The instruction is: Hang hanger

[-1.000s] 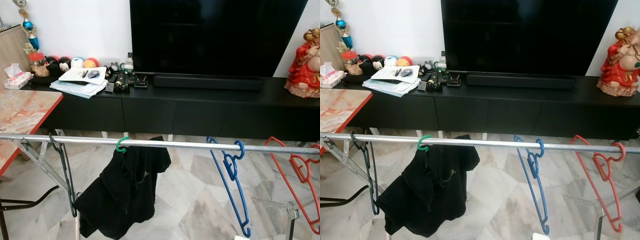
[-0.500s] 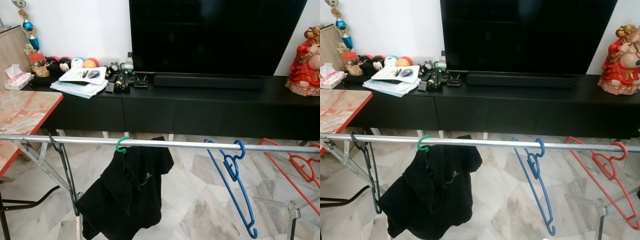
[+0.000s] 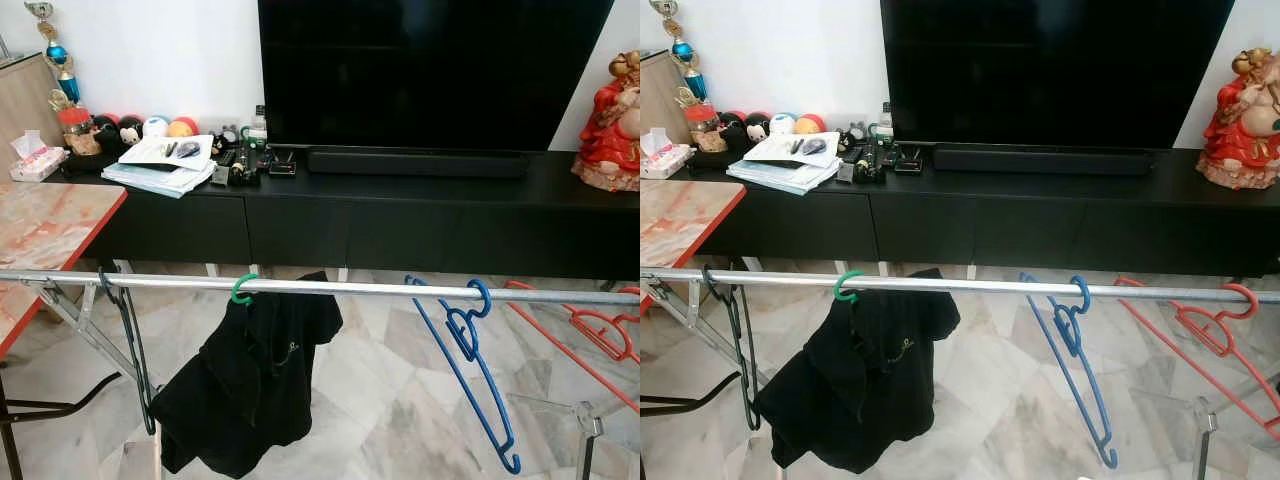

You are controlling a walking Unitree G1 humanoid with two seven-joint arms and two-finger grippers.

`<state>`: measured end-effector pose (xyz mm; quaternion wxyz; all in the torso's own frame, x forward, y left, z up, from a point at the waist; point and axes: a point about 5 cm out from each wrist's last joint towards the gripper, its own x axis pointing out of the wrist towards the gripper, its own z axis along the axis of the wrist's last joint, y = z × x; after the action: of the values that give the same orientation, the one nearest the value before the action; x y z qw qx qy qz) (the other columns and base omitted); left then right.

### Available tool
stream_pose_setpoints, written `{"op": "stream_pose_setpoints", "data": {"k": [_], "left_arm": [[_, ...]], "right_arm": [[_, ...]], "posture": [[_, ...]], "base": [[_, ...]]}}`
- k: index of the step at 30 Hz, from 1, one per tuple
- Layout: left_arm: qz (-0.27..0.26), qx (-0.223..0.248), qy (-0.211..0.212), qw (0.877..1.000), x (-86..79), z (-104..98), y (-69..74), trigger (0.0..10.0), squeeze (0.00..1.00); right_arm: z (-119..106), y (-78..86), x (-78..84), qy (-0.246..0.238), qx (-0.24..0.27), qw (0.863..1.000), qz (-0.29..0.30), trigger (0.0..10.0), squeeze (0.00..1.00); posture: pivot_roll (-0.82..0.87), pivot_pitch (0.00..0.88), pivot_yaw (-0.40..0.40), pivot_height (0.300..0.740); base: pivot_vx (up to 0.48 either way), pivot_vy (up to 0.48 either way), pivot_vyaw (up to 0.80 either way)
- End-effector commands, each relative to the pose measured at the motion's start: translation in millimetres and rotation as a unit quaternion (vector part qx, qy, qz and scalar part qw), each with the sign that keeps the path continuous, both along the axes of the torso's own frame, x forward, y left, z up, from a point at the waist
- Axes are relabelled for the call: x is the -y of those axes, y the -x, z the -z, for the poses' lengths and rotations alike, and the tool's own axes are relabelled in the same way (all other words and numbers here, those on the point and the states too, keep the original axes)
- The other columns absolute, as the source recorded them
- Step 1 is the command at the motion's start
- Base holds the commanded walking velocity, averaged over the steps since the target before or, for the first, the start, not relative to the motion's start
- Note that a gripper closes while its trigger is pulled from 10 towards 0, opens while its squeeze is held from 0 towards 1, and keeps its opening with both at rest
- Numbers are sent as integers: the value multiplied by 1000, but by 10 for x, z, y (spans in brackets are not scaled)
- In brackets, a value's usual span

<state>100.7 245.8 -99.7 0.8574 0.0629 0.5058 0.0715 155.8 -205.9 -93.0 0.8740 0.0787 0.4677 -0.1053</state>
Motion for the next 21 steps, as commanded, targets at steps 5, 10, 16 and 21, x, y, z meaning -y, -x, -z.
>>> {"op": "stream_pose_setpoints", "data": {"k": [5,10,16,21], "left_arm": [[-1,-6,-1,1000,-35,0,33,10000,0],[-2,-5,0,1000,-31,1,34,10000,0],[-3,-6,0,1000,-28,3,38,10000,0],[-2,-7,0,1000,-26,4,38,10000,0]], "right_arm": [[0,-30,-57,-4,-1,1000,5,10000,0],[-3,-37,-58,-4,1,1000,4,10000,0],[-9,-47,-46,-3,3,1000,4,10000,0],[-19,-58,-19,-2,6,1000,6,10000,0]], "posture": [[138,0,12,740],[138,0,11,740],[139,0,10,740],[141,0,9,740]], "base": [[-250,0,0],[-262,0,0],[-276,0,0],[-276,0,0]]}}
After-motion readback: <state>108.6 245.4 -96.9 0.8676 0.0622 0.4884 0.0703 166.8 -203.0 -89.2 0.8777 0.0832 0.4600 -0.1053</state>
